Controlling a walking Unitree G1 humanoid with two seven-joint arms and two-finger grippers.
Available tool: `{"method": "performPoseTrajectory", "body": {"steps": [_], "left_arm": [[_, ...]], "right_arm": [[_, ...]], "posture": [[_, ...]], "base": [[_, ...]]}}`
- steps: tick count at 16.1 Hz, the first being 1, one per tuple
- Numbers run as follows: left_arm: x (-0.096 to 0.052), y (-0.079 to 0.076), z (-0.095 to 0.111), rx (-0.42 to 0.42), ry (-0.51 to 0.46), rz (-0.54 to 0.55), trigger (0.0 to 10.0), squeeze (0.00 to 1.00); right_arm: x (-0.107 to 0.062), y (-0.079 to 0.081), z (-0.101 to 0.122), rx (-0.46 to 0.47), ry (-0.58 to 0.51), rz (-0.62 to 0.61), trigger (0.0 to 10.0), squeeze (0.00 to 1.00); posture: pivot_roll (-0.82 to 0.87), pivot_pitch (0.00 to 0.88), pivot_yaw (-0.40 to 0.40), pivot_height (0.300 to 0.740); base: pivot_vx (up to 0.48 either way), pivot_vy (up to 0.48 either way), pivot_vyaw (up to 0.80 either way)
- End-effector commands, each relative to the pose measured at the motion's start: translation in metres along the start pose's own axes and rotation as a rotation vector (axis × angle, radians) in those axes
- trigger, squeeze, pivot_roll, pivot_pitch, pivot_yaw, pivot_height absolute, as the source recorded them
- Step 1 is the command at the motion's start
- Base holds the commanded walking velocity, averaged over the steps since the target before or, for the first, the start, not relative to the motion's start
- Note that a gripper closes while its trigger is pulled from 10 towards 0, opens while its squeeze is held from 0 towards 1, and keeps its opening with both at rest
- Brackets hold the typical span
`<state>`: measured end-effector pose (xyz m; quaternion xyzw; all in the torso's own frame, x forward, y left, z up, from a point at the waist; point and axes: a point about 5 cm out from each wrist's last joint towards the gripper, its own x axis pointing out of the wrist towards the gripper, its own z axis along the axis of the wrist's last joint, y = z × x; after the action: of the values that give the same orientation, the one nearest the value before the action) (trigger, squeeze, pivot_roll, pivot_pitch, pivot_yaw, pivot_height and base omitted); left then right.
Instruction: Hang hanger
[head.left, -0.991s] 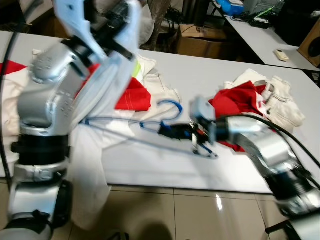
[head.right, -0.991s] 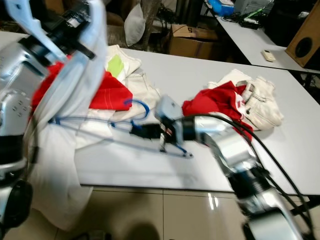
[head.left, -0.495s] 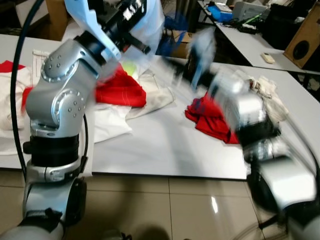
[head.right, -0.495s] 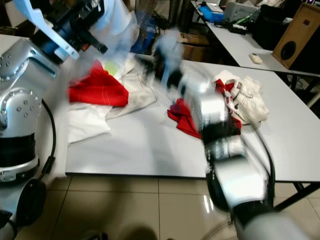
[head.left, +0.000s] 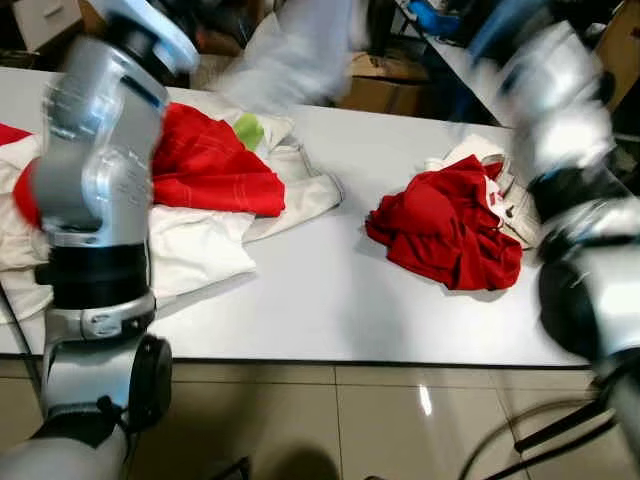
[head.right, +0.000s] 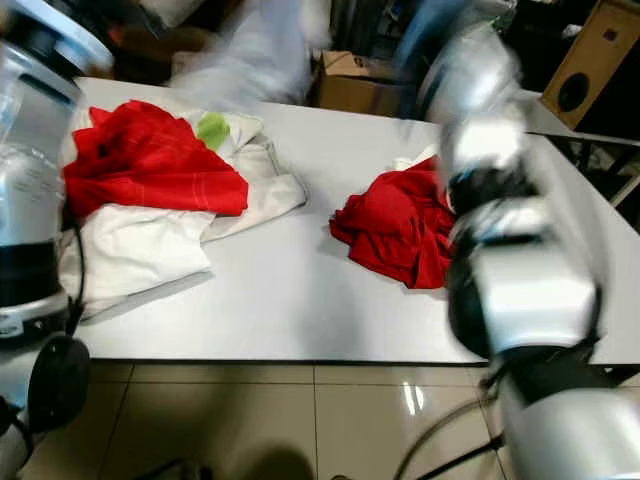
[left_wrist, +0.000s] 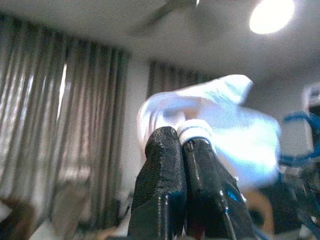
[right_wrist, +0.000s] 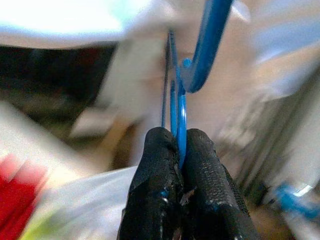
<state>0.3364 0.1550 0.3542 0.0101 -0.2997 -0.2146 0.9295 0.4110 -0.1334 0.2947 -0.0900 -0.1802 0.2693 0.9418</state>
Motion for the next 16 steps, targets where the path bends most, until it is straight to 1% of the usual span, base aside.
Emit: {"method": "performPoseTrajectory", "body": {"steps": [1, 2, 3, 4, 5, 6, 7, 8, 9, 10, 11, 12, 13, 14, 15, 16], "left_arm": [[-0.004, 0.003, -0.026, 0.081, 0.131, 0.044, 10.0, 0.0], [-0.014, 0.012, -0.06, 0.134, 0.291, 0.129, 10.0, 0.0], [-0.02, 0.016, -0.075, 0.152, 0.355, 0.158, 10.0, 0.0], [-0.033, 0.024, -0.1, 0.181, 0.467, 0.23, 10.0, 0.0], [-0.05, 0.039, -0.124, 0.224, 0.581, 0.333, 10.0, 0.0], [-0.063, 0.051, -0.136, 0.253, 0.648, 0.417, 10.0, 0.0], [-0.066, 0.058, -0.138, 0.274, 0.661, 0.463, 10.0, 0.0], [-0.063, 0.062, -0.134, 0.261, 0.636, 0.481, 10.0, 0.0], [-0.053, 0.07, -0.124, 0.287, 0.582, 0.495, 10.0, 0.0], [-0.04, 0.081, -0.11, 0.329, 0.526, 0.515, 10.0, 0.0], [-0.028, 0.088, -0.096, 0.358, 0.467, 0.538, 10.0, 0.0], [-0.02, 0.096, -0.08, 0.388, 0.409, 0.571, 10.0, 0.0], [-0.006, 0.111, -0.042, 0.43, 0.258, 0.651, 10.0, 0.0], [0.0, 0.122, -0.007, 0.456, 0.107, 0.71, 10.0, 0.0], [-0.002, 0.128, 0.005, 0.468, 0.074, 0.696, 10.0, 0.0], [-0.016, 0.133, -0.014, 0.518, 0.192, 0.632, 10.0, 0.0]], "right_arm": [[-0.013, 0.02, -0.037, -0.006, 0.126, 0.152, 10.0, 0.0], [-0.033, 0.044, -0.074, 0.041, 0.22, 0.278, 10.0, 0.0], [-0.042, 0.053, -0.087, 0.062, 0.25, 0.323, 10.0, 0.0], [-0.061, 0.068, -0.108, 0.096, 0.297, 0.405, 10.0, 0.0], [-0.08, 0.079, -0.123, 0.125, 0.331, 0.47, 10.0, 0.0], [-0.093, 0.083, -0.128, 0.149, 0.339, 0.508, 10.0, 0.0], [-0.1, 0.084, -0.127, 0.16, 0.336, 0.531, 10.0, 0.0], [-0.104, 0.084, -0.124, 0.17, 0.329, 0.555, 10.0, 0.0], [-0.111, 0.088, -0.118, 0.175, 0.319, 0.608, 10.0, 0.0], [-0.117, 0.092, -0.114, 0.174, 0.316, 0.659, 10.0, 0.0], [-0.12, 0.094, -0.11, 0.175, 0.313, 0.684, 10.0, 0.0], [-0.121, 0.095, -0.108, 0.174, 0.309, 0.69, 10.0, 0.0], [-0.122, 0.096, -0.104, 0.169, 0.299, 0.691, 10.0, 0.0], [-0.125, 0.097, -0.1, 0.167, 0.292, 0.684, 10.0, 0.0], [-0.128, 0.099, -0.096, 0.177, 0.284, 0.676, 10.0, 0.0], [-0.134, 0.103, -0.092, 0.188, 0.284, 0.672, 10.0, 0.0]], "posture": [[0.03, 0.0, -0.111, 0.74], [0.03, 0.0, -0.104, 0.74], [0.03, 0.0, -0.104, 0.74], [0.03, 0.0, -0.101, 0.74], [0.01, 0.0, -0.084, 0.74], [0.01, 0.0, -0.081, 0.74], [0.0, 0.0, -0.07, 0.74], [0.0, 0.0, -0.07, 0.74], [0.0, 0.0, -0.071, 0.74], [0.01, 0.0, -0.077, 0.74], [0.01, 0.0, -0.08, 0.74], [0.01, 0.0, -0.078, 0.74], [0.0, 0.0, -0.075, 0.74], [0.0, 0.0, -0.068, 0.74], [0.0, 0.0, -0.062, 0.74], [0.0, 0.0, -0.057, 0.74]], "base": [[0.0, 0.0, 0.0], [0.0, 0.0, 0.0], [0.0, 0.0, 0.0], [0.0, 0.0, 0.0], [0.0, 0.0, 0.0], [0.0, 0.0, 0.0], [0.0, 0.0, 0.0], [0.0, 0.0, 0.0], [0.0, 0.0, 0.0], [0.0, 0.0, 0.0], [0.0, 0.0, 0.0], [0.0, 0.0, 0.0], [0.0, 0.0, 0.0], [0.0, 0.0, 0.0], [0.0, 0.0, 0.0], [0.0, 0.0, 0.0]]}}
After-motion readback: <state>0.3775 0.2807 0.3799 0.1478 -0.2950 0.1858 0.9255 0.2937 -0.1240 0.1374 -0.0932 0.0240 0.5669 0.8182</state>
